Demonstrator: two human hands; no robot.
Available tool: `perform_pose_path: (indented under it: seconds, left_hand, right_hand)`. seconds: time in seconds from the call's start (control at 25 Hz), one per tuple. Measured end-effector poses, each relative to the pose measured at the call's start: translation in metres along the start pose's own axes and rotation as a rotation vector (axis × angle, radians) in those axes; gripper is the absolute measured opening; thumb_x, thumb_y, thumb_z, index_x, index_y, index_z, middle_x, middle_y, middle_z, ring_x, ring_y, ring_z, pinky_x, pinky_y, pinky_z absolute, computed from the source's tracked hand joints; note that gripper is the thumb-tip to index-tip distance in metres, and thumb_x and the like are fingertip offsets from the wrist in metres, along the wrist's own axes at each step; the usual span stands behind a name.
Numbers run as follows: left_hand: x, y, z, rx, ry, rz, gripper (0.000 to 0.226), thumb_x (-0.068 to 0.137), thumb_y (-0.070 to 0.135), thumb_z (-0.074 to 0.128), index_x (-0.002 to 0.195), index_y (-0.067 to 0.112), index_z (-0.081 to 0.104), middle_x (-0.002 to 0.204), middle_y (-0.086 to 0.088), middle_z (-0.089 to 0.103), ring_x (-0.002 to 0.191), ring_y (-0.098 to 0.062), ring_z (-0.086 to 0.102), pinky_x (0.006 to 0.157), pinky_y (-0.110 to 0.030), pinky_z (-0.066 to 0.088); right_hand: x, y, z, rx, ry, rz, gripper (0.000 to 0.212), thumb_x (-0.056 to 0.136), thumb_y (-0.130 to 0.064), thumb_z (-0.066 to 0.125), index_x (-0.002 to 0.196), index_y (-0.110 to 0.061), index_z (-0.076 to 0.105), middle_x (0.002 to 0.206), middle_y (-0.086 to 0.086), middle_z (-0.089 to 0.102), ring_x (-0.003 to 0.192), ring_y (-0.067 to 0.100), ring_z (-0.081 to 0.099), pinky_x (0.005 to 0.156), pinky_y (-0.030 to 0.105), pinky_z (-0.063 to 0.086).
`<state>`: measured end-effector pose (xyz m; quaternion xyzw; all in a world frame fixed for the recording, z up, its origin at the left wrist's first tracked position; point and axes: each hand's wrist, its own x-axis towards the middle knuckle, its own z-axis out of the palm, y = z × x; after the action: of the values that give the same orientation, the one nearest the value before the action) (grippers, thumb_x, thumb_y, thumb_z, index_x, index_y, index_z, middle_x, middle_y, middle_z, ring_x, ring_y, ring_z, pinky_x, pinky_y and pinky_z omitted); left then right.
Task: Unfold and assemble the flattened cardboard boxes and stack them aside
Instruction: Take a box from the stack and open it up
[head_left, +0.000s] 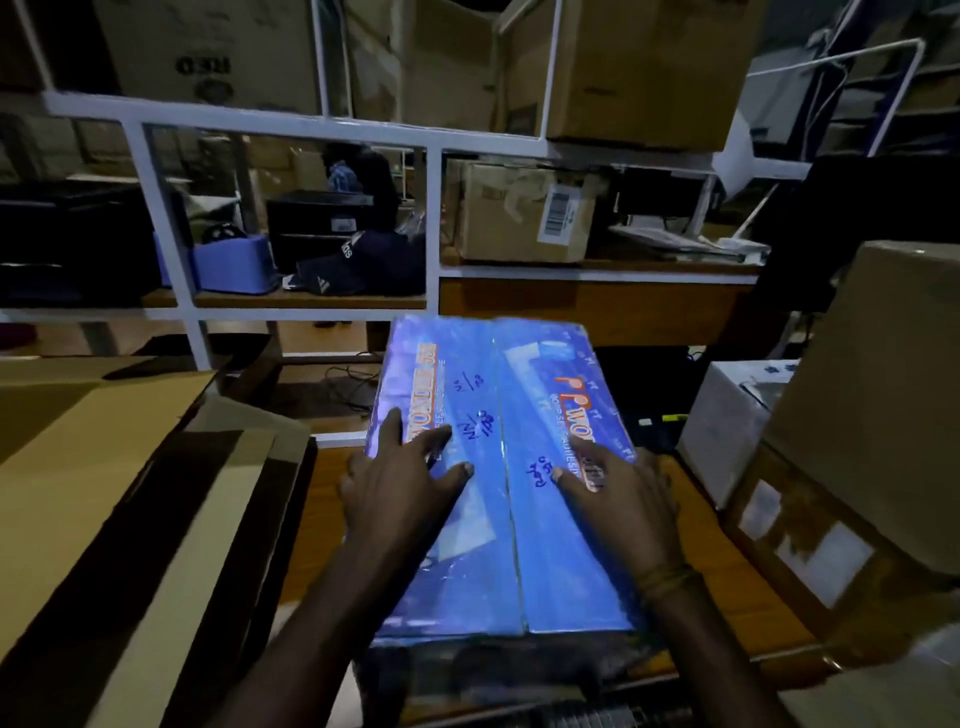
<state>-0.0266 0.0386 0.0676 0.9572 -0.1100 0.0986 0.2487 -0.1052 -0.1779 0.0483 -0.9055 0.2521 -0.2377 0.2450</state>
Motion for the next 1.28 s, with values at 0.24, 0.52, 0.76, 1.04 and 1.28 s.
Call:
perform_pose_path:
  seconds: [0.24, 0.52, 0.76, 1.04, 1.28]
  left_hand:
    - [0.013, -0.002, 0.008, 0.064, -0.151, -0.014, 0.056, 0.079, 0.076, 0.052, 0.13, 0.053, 0.052, 0.156, 0.005, 0.03, 0.139, -0.034, 0.031, 0.11, -0.046, 0.025]
    - [-0.022, 0.025, 0.008, 0.143, -0.143, 0.153, 0.038, 0.097, 0.055, 0.04, 0.135, 0.054, 0.046, 0.155, 0.009, 0.031, 0.147, -0.026, 0.017, 0.115, -0.059, 0.009]
    - [-0.027, 0.029, 0.008, 0.071, -0.11, 0.236, 0.034, 0.097, 0.044, 0.048, 0.129, 0.046, 0.055, 0.145, 0.01, 0.045, 0.138, -0.013, 0.035, 0.111, -0.054, 0.023]
    - [-0.004, 0.035, 0.009, -0.089, -0.282, 0.394, 0.045, 0.088, 0.031, 0.055, 0.132, 0.043, 0.053, 0.14, 0.011, 0.053, 0.127, -0.013, 0.051, 0.104, -0.045, 0.042]
    - [0.013, 0.033, 0.01, -0.223, -0.312, 0.546, 0.044, 0.094, 0.017, 0.053, 0.13, 0.043, 0.056, 0.14, 0.012, 0.052, 0.127, -0.008, 0.051, 0.1, -0.019, 0.04]
  right_hand:
    - [0.01, 0.011, 0.003, -0.086, -0.277, -0.13, 0.06, 0.083, -0.074, 0.046, 0.138, -0.05, 0.048, 0.158, 0.012, 0.029, 0.145, 0.035, 0.026, 0.111, 0.049, 0.034]
    - [0.004, -0.001, -0.015, -0.095, -0.366, -0.165, 0.055, 0.092, -0.066, 0.047, 0.143, -0.049, 0.039, 0.164, 0.008, 0.012, 0.147, 0.044, 0.004, 0.114, 0.057, 0.018]
    - [-0.007, 0.008, -0.029, -0.022, -0.462, -0.308, 0.07, 0.079, -0.079, 0.051, 0.143, -0.056, 0.034, 0.165, 0.0, 0.013, 0.151, 0.033, -0.009, 0.117, 0.058, 0.003]
    - [-0.032, 0.003, -0.048, -0.092, -0.663, -0.509, 0.082, 0.067, -0.081, 0.054, 0.135, -0.07, 0.01, 0.165, -0.013, 0.0, 0.151, 0.015, -0.008, 0.118, 0.053, -0.012]
    - [-0.054, 0.002, -0.044, 0.213, -0.389, -0.545, 0.055, 0.08, -0.063, 0.067, 0.129, -0.066, 0.042, 0.15, -0.024, 0.037, 0.132, -0.019, 0.02, 0.121, 0.041, 0.016]
